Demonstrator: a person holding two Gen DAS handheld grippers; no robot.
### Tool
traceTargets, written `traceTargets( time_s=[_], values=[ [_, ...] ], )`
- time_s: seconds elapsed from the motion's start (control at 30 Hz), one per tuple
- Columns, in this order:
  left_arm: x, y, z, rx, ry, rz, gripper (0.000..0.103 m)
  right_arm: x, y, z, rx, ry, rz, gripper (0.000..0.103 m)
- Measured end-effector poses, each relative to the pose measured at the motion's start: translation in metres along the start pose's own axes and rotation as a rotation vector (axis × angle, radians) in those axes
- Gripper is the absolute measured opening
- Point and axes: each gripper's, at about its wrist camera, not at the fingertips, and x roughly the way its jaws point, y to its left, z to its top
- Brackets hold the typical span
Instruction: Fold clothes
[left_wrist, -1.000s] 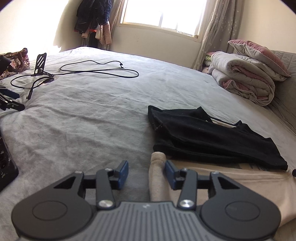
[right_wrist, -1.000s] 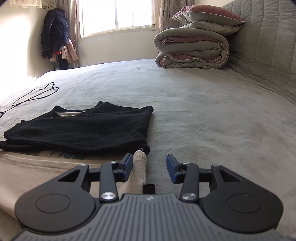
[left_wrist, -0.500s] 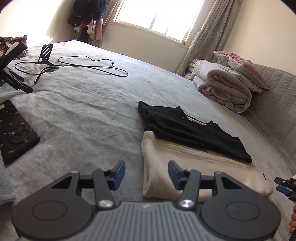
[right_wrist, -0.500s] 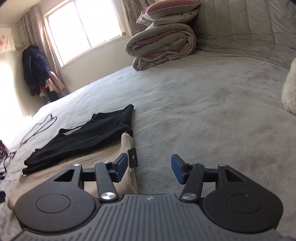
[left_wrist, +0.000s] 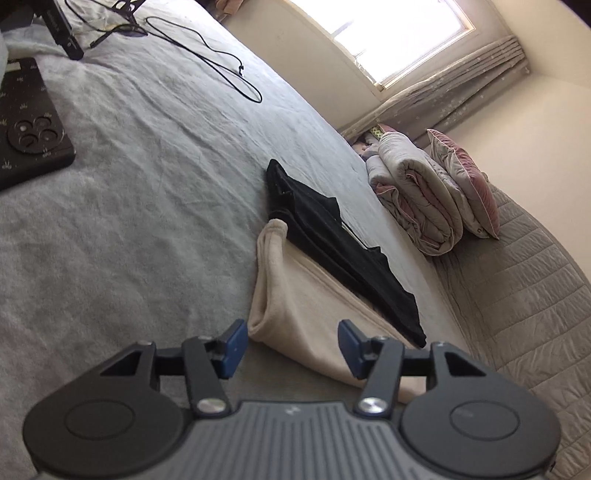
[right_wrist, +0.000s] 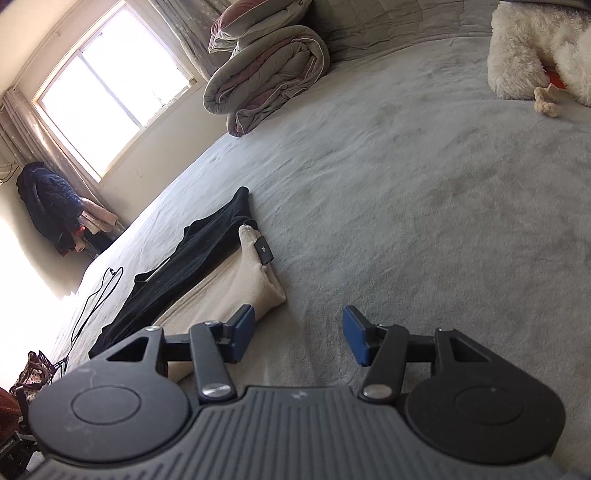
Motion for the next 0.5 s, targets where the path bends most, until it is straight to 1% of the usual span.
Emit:
traceTargets(
  time_s=[0.03,0.23,0.33,0.4,0.5],
  values=[
    [0.002,0.002,-0.001,-0.023,0.009,-0.011,0.055,0.001,0.002,-0.001,0.007,0.006,0.007,0.057],
    [0.007,0.004,-0.006,-0.062,0.062,-0.037,0.055,0.004,0.017,-0.007,-0.001,0.063,0.075,0.057],
    [0.009,0.003,-0.009,-0.063,0.081,-0.021,0.055,0.008,0.024,-0.009,-0.003,0.1,0.11,0.057],
    [0.01,0.003,-0.01,-0.071,0.091,-0.024,0.055,0.009,0.025,-0.01,0.015,0.111,0.125,0.057],
    [0.014,0.003,-0.013,-0.094,0.117,-0.048,0.055,0.011,0.025,-0.01,0.041,0.126,0.14,0.057]
  ],
)
